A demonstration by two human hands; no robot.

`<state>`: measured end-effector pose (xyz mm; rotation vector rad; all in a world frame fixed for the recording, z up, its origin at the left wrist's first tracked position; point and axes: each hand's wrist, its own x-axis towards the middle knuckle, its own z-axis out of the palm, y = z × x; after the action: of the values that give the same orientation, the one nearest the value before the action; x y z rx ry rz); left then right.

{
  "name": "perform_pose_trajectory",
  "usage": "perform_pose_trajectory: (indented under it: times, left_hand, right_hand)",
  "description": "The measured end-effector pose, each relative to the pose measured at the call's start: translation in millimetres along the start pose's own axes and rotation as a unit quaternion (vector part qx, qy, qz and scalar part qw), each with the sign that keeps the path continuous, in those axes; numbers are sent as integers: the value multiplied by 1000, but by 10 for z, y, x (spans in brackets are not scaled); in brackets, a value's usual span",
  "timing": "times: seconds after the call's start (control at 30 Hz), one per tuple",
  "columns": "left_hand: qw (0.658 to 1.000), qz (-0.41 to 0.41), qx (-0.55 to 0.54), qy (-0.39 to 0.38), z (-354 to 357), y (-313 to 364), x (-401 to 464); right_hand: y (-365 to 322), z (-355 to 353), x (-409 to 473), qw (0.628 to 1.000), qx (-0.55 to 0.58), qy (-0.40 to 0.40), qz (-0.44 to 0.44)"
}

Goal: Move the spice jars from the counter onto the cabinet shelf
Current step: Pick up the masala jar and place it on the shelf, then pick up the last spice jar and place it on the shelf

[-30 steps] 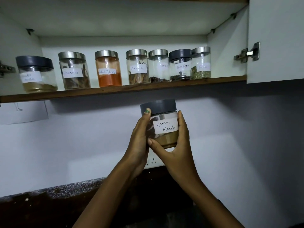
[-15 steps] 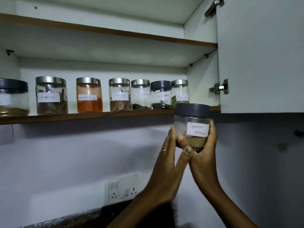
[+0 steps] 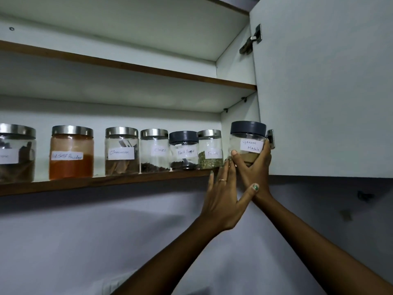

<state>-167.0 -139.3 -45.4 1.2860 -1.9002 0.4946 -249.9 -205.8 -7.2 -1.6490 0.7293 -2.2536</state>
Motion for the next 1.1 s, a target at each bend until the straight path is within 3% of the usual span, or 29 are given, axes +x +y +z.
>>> perform_pose_trajectory:
  times: [0.27,0.47,0.73,1.0,1.1]
  left_hand:
    - [983,57,171,27,187,-416,279]
    - [976,53,207,33,339,-660,273]
    - [967,45,249,36,416,-724,287]
    - [970,51,238,22,380,-726,263]
    - [980,64,184,24,277,-724,154]
  right_hand:
    - [442,118,366,995,-91,-40,19]
    - [650,234,437,986,-115,-117,7]
    - [765,377,465,969,-197,-146,6]
    - [784,379,401,967,-222,-121,11]
    - [653,326,196,974,-223,-29,-31]
